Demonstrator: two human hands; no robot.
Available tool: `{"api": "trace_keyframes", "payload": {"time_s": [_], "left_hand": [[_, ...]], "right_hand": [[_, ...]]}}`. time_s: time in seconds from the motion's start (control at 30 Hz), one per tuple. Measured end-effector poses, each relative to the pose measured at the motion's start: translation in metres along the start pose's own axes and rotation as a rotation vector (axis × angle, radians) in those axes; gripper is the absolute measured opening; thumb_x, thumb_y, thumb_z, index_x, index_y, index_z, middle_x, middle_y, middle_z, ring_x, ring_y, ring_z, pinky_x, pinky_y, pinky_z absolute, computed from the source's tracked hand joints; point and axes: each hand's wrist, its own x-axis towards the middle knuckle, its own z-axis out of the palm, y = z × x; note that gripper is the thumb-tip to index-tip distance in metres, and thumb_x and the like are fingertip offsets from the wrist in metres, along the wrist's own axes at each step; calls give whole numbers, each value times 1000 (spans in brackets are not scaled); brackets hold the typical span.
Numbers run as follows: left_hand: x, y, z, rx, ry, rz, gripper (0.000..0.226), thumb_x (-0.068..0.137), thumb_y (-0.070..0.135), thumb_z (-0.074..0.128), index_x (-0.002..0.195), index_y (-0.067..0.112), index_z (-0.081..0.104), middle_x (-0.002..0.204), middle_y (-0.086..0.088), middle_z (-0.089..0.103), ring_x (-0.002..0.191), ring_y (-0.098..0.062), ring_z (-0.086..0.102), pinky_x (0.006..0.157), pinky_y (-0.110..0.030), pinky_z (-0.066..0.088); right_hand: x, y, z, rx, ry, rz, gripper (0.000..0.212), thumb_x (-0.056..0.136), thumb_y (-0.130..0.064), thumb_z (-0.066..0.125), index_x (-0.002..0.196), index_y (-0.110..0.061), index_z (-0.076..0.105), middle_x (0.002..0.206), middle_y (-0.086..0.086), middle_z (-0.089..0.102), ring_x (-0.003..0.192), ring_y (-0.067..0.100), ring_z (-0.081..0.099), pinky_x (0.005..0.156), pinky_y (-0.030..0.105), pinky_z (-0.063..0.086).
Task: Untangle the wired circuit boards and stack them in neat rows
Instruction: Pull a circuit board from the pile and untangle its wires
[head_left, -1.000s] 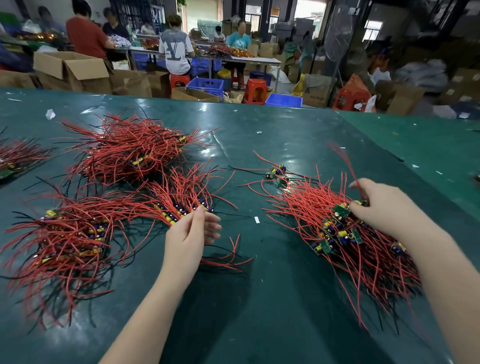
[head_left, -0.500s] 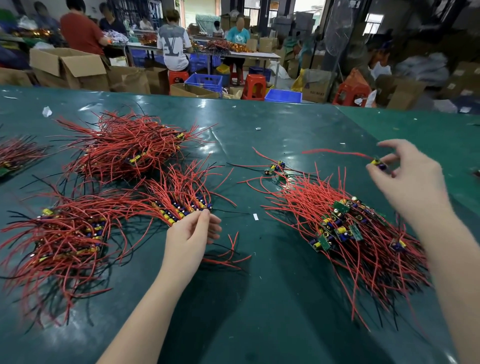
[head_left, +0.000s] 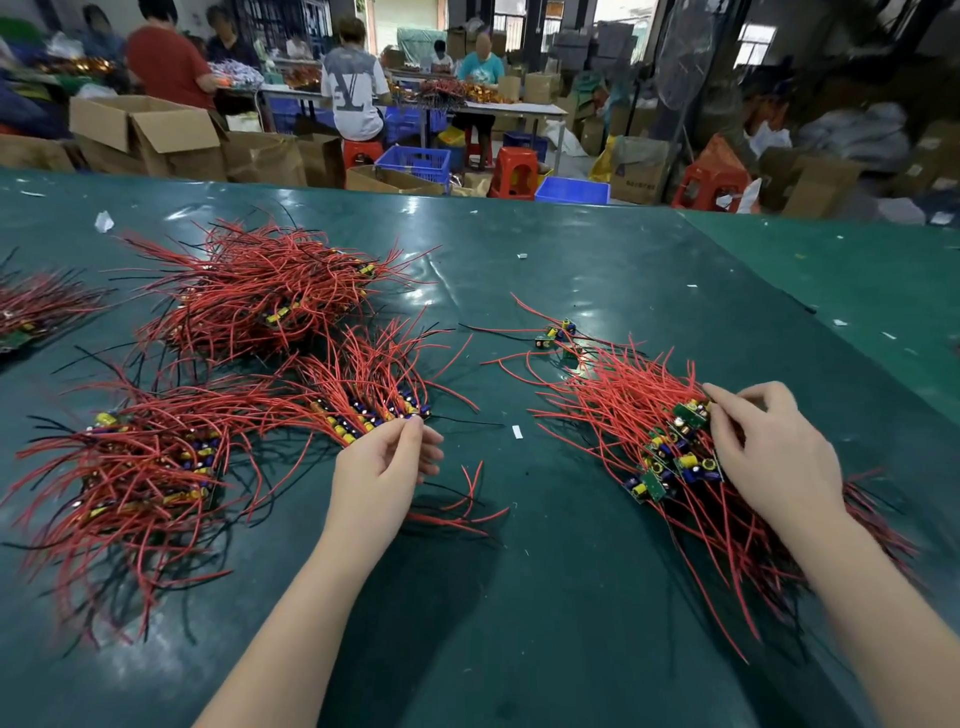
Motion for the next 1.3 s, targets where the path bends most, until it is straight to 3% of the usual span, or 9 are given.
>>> {"api": "trace_keyframes", "payload": {"time_s": [0.1,0.23,0.37,0.67,0.77,0.93,1.07,1.2,1.3], "left_hand": [[0,1,-4,165,-75,16,27,95,16,53,76,26,69,76,13,71,73,-5,67,73,-23,50],[1,10,-14,404,-119,167,22,86,9,61,81,28,71,81,17,70,82,1,63,78,-16,48],[2,20,-29,465,-247,139,22,77,15,59,85,30,72,85,15,66,88,0,56,80,-13,40],[3,11,-35,711,-341,32,20,80,17,65,76,36,67,73,17,64,65,9,53,58,-4,33],[3,9,-28,582,-207,60,22,82,13,68,75,34,68,63,17,62,60,6,54,57,-5,36],[-1,10,-11,288,-46,95,30,84,13,70,72,41,68,76,23,71,74,6,63,68,-6,44],[-4,8,-3,-5,-32,-13,30,89,8,65,77,35,73,84,13,75,85,-1,69,78,-14,49],[-5,7,4,-275,26,-157,20,92,4,59,89,19,71,90,4,76,94,-11,69,87,-39,52],[-5,8,7,-474,61,-212,20,93,2,55,90,16,68,86,6,75,89,-6,69,82,-34,52]], "right_hand": [[1,3,-4,-16,-35,-21,28,92,-24,59,118,-26,69,97,11,57,82,38,58,64,45,51],[1,-3,-5,-38,101,-90,36,89,-15,62,125,-14,65,102,22,58,90,41,49,70,50,48],[-7,-34,-7,84,203,-142,34,93,-19,55,125,-10,63,104,20,59,94,37,49,83,46,43],[-43,-129,19,386,-125,-252,30,89,-15,64,117,-7,66,105,9,63,99,30,55,90,39,44],[-56,-145,27,464,-234,-230,27,92,-21,60,117,-13,65,105,3,63,100,23,56,89,39,46],[-70,-141,33,651,-307,-87,24,90,-26,62,114,-25,62,90,-14,59,76,7,52,76,33,49],[-71,-129,35,787,-296,38,31,87,-24,66,118,-28,60,92,-15,60,82,7,54,75,26,45],[-68,-129,27,809,-95,-25,4,87,-18,66,87,-22,67,78,-13,57,74,10,53,65,16,37],[-72,-132,23,892,-72,-169,31,89,-28,60,62,-13,64,57,-9,52,57,8,48,57,23,39]]}}
